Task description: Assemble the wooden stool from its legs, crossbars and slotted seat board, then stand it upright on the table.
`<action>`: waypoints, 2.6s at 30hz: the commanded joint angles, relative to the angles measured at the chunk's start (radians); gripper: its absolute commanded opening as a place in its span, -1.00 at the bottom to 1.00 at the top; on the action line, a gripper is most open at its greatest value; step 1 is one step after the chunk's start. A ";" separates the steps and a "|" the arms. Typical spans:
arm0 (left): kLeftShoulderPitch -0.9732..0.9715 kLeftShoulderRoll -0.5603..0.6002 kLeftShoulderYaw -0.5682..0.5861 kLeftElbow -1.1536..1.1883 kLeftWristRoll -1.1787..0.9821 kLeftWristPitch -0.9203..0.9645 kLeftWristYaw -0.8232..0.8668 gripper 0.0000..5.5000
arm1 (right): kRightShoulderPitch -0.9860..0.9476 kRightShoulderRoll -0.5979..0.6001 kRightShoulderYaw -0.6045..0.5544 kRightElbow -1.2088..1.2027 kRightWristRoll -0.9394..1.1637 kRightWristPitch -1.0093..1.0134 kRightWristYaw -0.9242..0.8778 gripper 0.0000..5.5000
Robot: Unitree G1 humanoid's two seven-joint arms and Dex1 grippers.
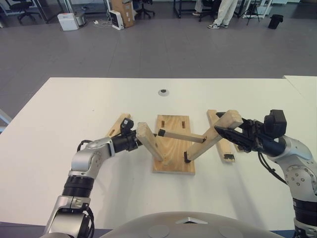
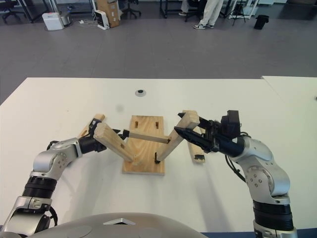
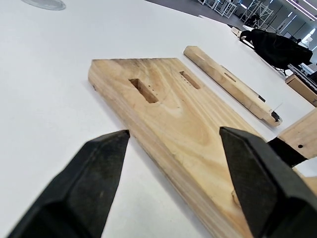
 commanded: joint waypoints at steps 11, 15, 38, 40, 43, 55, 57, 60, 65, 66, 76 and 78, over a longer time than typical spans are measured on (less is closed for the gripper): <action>0.020 -0.009 -0.027 -0.030 0.021 0.002 0.001 0.22 | -0.023 -0.023 0.098 0.154 -0.183 -0.158 0.125 -0.22; 0.037 -0.014 -0.025 -0.034 0.024 0.000 0.010 0.22 | 0.020 -0.056 0.123 0.157 -0.198 -0.177 0.166 -0.22; 0.030 -0.038 -0.054 -0.024 0.034 -0.009 0.016 0.22 | -0.072 -0.158 0.451 0.451 -0.380 -0.163 0.213 -0.22; 0.022 -0.038 -0.054 -0.016 0.036 -0.010 0.014 0.22 | -0.081 -0.154 0.473 0.495 -0.399 -0.190 0.202 -0.22; 0.017 -0.039 -0.056 -0.011 0.038 -0.013 0.012 0.22 | -0.099 -0.141 0.498 0.558 -0.400 -0.202 0.183 -0.23; 0.036 -0.061 -0.056 -0.022 0.035 -0.018 0.031 0.22 | -0.088 -0.158 0.563 0.550 -0.496 -0.210 0.056 -0.23; 0.037 -0.065 -0.056 -0.021 0.035 -0.020 0.034 0.22 | -0.081 -0.165 0.565 0.529 -0.469 -0.202 0.079 -0.23; 0.040 -0.069 -0.058 -0.018 0.035 -0.023 0.037 0.22 | -0.091 -0.190 0.573 0.556 -0.487 -0.232 0.099 -0.23; 0.037 -0.073 -0.058 -0.015 0.036 -0.025 0.039 0.22 | -0.109 -0.198 0.583 0.618 -0.558 -0.268 0.065 0.08; 0.038 -0.074 -0.058 -0.015 0.037 -0.026 0.040 0.22 | -0.114 -0.190 0.577 0.636 -0.579 -0.279 0.063 0.15; 0.056 -0.084 -0.061 -0.023 0.040 -0.037 0.053 0.22 | -0.100 -0.167 0.419 0.600 -0.559 -0.314 -0.002 0.50; 0.061 -0.085 -0.067 -0.023 0.047 -0.042 0.058 0.22 | -0.084 -0.183 0.338 0.502 -0.487 -0.250 -0.015 0.50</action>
